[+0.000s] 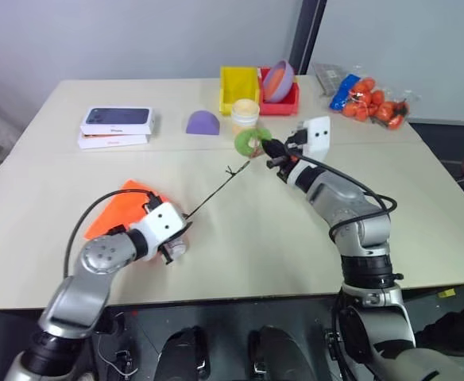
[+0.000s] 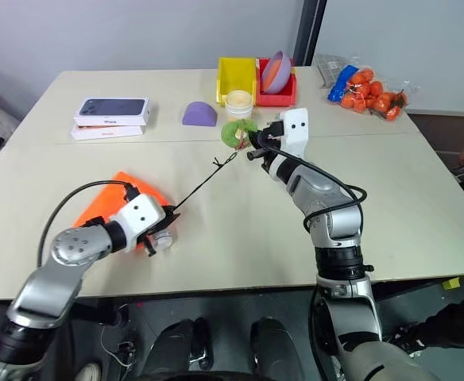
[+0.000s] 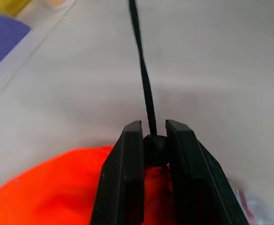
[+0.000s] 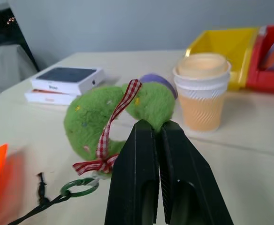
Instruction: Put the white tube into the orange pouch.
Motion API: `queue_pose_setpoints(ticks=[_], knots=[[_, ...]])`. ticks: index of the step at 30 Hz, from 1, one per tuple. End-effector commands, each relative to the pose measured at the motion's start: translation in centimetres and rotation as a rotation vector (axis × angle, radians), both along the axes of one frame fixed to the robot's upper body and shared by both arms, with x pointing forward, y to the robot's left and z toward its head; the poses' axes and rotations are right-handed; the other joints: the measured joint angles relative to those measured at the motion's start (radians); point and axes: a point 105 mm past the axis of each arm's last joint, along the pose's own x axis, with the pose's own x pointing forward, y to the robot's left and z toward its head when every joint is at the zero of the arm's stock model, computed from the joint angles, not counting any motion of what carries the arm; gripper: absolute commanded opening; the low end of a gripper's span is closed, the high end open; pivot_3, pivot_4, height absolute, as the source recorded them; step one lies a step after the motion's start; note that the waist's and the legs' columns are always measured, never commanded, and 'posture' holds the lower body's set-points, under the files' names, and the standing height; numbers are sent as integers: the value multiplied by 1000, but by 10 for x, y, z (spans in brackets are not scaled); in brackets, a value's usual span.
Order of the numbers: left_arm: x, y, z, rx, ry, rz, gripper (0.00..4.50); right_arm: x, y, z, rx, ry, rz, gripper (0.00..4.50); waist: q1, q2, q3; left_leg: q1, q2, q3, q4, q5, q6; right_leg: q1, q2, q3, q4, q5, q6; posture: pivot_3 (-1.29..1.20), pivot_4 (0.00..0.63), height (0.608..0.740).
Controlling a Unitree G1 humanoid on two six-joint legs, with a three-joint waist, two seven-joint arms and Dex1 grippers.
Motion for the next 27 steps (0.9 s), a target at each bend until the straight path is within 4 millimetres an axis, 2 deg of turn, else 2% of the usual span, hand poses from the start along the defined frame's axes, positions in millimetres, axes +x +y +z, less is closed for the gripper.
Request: queue_pose_setpoints(ticks=[1, 5, 7, 8, 10, 11, 13, 16, 17, 21, 23, 25, 27], knots=[[-5, 24, -7, 34, 44, 57, 225, 6, -28, 33, 35, -121, -135, 0, 1, 0, 0, 0, 0, 0, 0, 0, 0, 0, 0, 0, 0, 0, 0, 0, 150, 740], [-8, 33, -13, 47, 52, 65, 225, 8, -26, 27, 23, -100, -130, 0, -1, 0, 0, 0, 0, 0, 0, 0, 0, 0, -1, 0, 0, 0, 0, 0, 150, 740], [-8, 31, -13, 29, 47, 61, 225, 5, -20, 23, 7, -88, -95, 0, -1, 0, 0, 0, 0, 0, 0, 0, 1, 0, -1, 0, 0, 0, 0, 0, 150, 740], [-6, 29, -10, -37, 55, 71, 225, 1, -12, 18, -16, -77, -44, 0, -1, 0, 0, 0, 0, 0, 0, 0, 1, 0, -1, 0, 0, 0, 0, 0, 150, 740], [-3, 26, -4, -151, 66, 90, 1240, -8, 2, 9, -54, -52, 45, 0, 0, 0, 0, 0, 0, 0, 0, 0, 1, 0, -1, 0, 0, 0, 0, 0, 150, 740], [-3, 24, -1, -182, 68, 87, 1466, -12, 7, 5, -61, -33, 86, 327, 1, 0, 0, 0, 0, 0, 0, 0, 1, 0, -1, 0, -1, 0, 0, 0, 150, 740], [1, 22, 9, -286, 57, 106, 2432, -18, 11, -5, -106, -19, 114, 1084, 0, 0, 0, 0, 0, 0, 0, 0, 1, 0, -1, 0, -1, 0, 0, 0, 150, 740], [8, 25, 23, -440, 46, 150, 4066, -22, 13, -25, -210, 24, 119, 2767, 0, 0, 0, 0, 0, 0, 0, 0, 1, 0, 0, 0, 0, 0, 0, 0, 150, 740], [11, 31, 31, -523, 45, 175, 4075, -24, 12, -35, -267, 36, 123, 3218, 0, 0, 0, 0, 0, 0, 0, 0, 1, 0, 0, 0, 0, 0, 0, 0, 150, 740], [16, 56, 55, -777, 45, 241, 4075, -30, 9, -58, -381, 70, 126, 3218, -1, 0, 0, 0, 0, 0, 1, 0, 0, 0, 0, 0, 0, 0, 0, 0, 150, 740], [19, 78, 67, -856, 8, 305, 4075, -36, 10, -65, -417, 67, 158, 3218, -2, 0, 0, 0, 0, 0, 1, 0, 0, 0, 1, 0, 0, 0, 0, 0, 150, 740], [22, 95, 71, -879, -15, 370, 4075, -44, 17, -67, -400, 73, 225, 2712, -1, 0, 0, 0, 0, 0, 1, 0, 0, 0, 1, 0, 0, 0, 1, 0, 150, 740], [22, 110, 67, -844, -37, 425, 4075, -59, 33, -67, -381, 60, 340, 1849, -1, 0, 0, 0, 0, 0, 1, 0, 0, 1, 1, 0, 0, 0, 1, 0, 150, 740]])
